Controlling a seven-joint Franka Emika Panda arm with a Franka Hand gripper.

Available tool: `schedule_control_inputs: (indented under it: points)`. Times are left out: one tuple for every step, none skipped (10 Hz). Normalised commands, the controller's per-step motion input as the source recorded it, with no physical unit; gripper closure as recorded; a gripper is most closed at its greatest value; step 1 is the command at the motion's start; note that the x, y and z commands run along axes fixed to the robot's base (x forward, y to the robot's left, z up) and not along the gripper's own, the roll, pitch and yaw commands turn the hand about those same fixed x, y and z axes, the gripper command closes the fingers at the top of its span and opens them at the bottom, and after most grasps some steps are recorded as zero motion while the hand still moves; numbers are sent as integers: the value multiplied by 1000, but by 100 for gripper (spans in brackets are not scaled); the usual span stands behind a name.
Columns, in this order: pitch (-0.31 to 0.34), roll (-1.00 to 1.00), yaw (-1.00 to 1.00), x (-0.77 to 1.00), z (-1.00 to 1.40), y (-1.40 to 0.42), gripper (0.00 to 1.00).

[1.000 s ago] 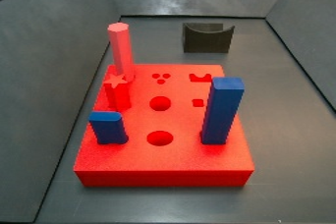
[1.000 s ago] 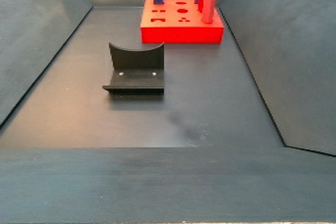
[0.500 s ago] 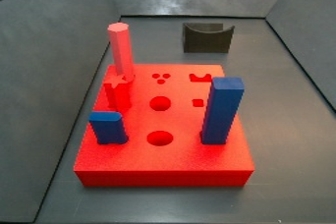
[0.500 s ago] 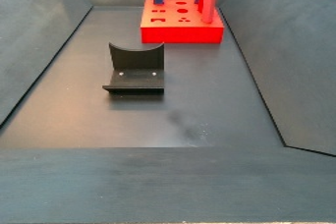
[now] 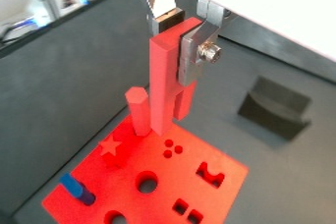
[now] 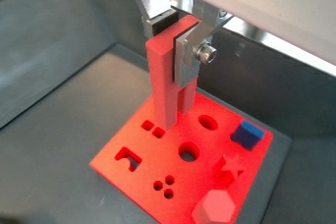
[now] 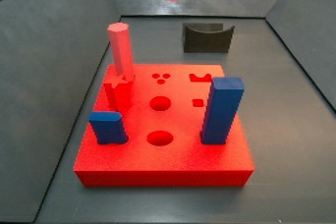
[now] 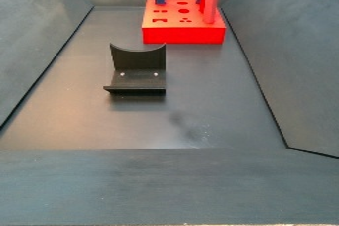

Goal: Pick up the double-square object. Move up. Move to above the board. Insert the double-square object.
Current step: Insert the double-square object.

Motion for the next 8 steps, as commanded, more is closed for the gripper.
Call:
schedule_control_inputs:
  points:
    - [-16,1,-977,6,-411,-143,100]
    - [0,4,-983,0,-414,-143,100]
    - [0,0,-840,160,-340,-180,100]
    - [0,-3,-614,423,-240,-209,100]
    - [0,-3,-514,531,-246,-229,100]
    - [0,-17,-494,569,-257,-186,100]
    - [-3,-23,-523,540,-257,-166,100]
    - [0,-7,-706,346,-274,-143,100]
